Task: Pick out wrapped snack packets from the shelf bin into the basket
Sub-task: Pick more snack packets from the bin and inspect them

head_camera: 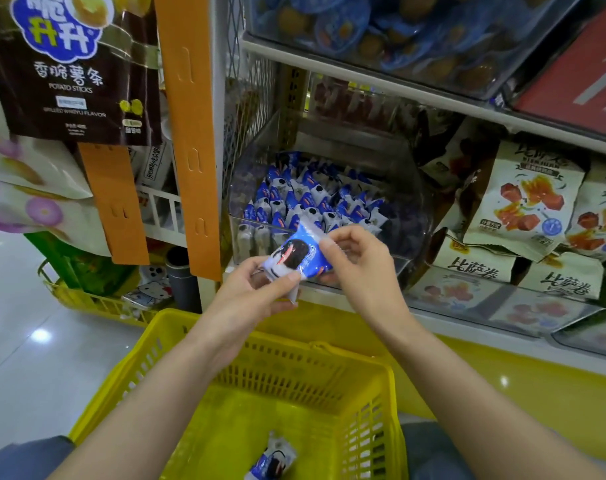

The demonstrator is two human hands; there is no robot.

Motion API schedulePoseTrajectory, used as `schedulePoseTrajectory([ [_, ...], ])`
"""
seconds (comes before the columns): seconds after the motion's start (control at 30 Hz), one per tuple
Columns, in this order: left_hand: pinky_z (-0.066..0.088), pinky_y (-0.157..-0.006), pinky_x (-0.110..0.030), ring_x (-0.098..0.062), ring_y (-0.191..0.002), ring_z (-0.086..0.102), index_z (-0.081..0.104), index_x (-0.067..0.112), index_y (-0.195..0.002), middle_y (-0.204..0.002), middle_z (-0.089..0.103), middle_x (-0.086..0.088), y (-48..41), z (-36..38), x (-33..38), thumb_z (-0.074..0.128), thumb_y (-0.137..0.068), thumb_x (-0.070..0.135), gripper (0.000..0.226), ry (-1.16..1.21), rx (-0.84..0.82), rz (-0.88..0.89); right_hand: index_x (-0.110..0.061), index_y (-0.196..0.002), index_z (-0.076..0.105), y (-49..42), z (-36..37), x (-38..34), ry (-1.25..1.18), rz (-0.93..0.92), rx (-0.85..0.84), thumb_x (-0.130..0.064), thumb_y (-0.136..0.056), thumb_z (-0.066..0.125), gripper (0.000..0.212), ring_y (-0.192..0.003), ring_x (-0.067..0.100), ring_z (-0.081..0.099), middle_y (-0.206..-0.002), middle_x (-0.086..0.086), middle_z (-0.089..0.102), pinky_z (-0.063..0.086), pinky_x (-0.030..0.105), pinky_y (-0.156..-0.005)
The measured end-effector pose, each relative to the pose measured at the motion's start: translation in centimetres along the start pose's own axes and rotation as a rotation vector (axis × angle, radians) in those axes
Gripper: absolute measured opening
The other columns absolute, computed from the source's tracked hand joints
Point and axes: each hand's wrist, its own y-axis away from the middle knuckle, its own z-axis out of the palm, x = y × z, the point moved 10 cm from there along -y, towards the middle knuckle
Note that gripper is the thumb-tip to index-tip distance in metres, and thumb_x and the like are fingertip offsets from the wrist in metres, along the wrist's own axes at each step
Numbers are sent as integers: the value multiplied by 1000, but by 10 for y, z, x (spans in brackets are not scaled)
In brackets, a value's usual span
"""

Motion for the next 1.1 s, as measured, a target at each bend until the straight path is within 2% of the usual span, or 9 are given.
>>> schedulePoseTrajectory([
  [0.13,57,-68,-23,-13,-85,69,57,7,-112,-95,71,-5,-1,-11,9,66,-73,24,43,106,91,80,-14,-95,51,0,2,13,-102,152,-21,-9,-92,53,6,-72,11,64,-92,11,63,56,19,-57],
  [0.23,55,-67,-20,-12,-85,69,62,5,-107,-94,72,-4,2,-19,18,58,-85,25,29,43,145,158,-13,-112,48,0,11,20,88,162,-140,-8,-91,54,22,-80,18,67,-89,6,64,58,33,-70],
  [0.33,54,-62,-16,-7,-73,65,64,8,-90,-83,69,-1,6,-29,30,50,-94,19,18,-160,257,275,-10,-107,55,6,24,31,255,194,-321,-4,-87,58,20,-86,27,68,-95,13,69,55,45,-81],
  [0.5,35,-51,-9,1,-55,48,57,18,-72,-58,54,12,19,-15,58,54,-92,18,21,-638,261,574,-20,-131,38,16,40,31,577,20,-427,-24,-80,70,61,-116,12,50,-129,-1,52,39,22,-97],
  [0.57,36,-54,-10,1,-60,50,57,21,-72,-61,55,10,23,-6,60,56,-91,19,19,-743,211,631,-23,-130,41,16,42,16,523,-94,-366,-31,-83,66,54,-112,6,50,-122,-5,53,40,21,-96],
  [0.7,40,-58,-10,0,-68,56,60,26,-74,-68,61,11,18,3,48,57,-90,19,18,-751,131,561,-17,-90,66,15,37,-5,322,-194,-241,-27,-86,63,11,-63,-4,54,-71,-14,60,39,9,-58],
  [0.8,51,-71,-23,-9,-78,63,62,21,-82,-79,67,3,10,-3,33,53,-92,17,14,-475,129,362,-11,-82,67,8,26,1,190,-114,-186,-17,-87,62,9,-67,1,59,-75,-3,67,48,16,-63],
  [0.9,53,-74,-42,-25,-80,65,63,13,-83,-80,67,-8,9,-4,31,53,-92,18,15,-408,129,320,-11,-83,67,7,28,2,158,-91,-216,-14,-86,63,6,-68,1,59,-76,-3,67,49,17,-65],
  [1.1,47,-64,-44,-34,-72,58,62,14,-78,-77,64,-19,10,0,31,53,-93,21,18,-438,89,317,-23,-88,67,17,34,-16,567,-331,-245,-28,-84,66,7,-68,-1,55,-77,-15,62,45,17,-63],
])
